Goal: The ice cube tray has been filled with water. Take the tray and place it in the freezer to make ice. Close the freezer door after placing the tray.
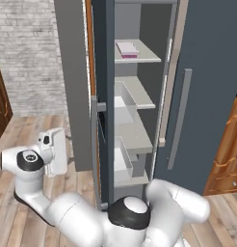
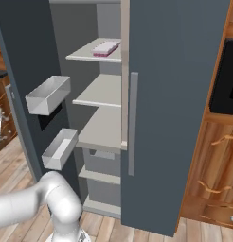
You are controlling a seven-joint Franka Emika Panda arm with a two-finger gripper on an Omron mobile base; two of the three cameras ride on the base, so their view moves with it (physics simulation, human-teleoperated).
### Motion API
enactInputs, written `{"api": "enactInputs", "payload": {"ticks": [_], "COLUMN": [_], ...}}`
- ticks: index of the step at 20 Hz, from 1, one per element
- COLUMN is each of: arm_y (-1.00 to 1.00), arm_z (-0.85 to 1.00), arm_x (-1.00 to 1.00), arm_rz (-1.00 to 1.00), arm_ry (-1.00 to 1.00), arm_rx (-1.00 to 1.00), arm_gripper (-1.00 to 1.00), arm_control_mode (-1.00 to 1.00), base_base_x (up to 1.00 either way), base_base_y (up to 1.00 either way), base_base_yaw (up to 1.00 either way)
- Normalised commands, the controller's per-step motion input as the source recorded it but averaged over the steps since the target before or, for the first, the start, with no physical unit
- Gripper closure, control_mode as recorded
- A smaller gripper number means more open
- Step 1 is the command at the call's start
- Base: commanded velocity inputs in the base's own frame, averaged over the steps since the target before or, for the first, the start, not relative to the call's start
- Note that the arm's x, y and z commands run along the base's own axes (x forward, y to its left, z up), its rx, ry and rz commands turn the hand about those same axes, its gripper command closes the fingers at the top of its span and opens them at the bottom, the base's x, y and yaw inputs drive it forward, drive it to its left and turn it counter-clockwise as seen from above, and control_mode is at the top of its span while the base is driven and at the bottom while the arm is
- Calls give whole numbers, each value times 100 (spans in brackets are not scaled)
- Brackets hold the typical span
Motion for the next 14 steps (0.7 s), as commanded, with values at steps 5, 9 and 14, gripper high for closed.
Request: {"api": "enactInputs", "payload": {"ticks": [5,9,14], "arm_y": [0,-37,-66], "arm_z": [-7,-7,-6], "arm_x": [32,29,23], "arm_rz": [-2,-9,-8], "arm_ry": [0,0,1], "arm_rx": [-7,-7,-6], "arm_gripper": [-100,-100,-100], "arm_control_mode": [-100,-100,-100], "base_base_x": [0,0,0], "base_base_y": [0,0,0], "base_base_yaw": [0,0,0]}}
